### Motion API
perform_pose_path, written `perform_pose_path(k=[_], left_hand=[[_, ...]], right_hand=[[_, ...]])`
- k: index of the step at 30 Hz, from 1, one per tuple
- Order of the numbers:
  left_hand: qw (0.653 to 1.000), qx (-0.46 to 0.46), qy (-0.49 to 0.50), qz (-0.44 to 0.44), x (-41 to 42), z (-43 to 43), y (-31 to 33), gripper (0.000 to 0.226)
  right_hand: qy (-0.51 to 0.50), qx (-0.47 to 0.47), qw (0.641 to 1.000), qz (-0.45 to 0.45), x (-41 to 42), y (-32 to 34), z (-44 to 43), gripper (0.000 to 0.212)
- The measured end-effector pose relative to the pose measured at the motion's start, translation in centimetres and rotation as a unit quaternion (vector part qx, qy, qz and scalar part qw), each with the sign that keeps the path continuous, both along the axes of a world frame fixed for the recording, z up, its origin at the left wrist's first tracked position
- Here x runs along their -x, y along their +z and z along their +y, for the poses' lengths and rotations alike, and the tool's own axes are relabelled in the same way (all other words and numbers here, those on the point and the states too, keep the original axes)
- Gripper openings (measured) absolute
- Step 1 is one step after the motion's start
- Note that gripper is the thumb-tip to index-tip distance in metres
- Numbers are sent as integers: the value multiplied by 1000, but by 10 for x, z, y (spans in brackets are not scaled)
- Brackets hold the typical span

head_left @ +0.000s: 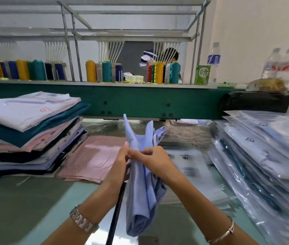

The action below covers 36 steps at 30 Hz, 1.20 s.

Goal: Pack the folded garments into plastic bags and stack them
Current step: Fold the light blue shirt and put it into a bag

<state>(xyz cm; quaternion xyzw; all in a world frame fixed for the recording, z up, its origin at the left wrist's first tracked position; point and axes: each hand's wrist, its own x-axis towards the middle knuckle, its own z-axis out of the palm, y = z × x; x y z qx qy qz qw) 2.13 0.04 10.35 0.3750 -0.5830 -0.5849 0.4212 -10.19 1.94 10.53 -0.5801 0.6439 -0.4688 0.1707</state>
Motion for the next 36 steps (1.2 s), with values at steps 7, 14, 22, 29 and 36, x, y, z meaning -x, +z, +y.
perform_pose_path(k=[7,14,22,29,36], left_hand=[[989,32,-147,-7,46,19,-24,40],[694,595,-90,-395,50,-34,-89,34],[709,508,-103,-478,41,-68,-112,38],[749,484,-126,-434,42,-84,-106,22],[694,572,-131,-416,40,-96,-110,25]], right_hand=[[-68,-17,998,4,67,0,49,45],[-120,-33,992,-18,119,-9,95,38],[-137,-55,989,0,133,-16,121,48],[-117,-73,990,-20,130,-13,130,55],[-88,-72,993,-35,128,-9,138,43]])
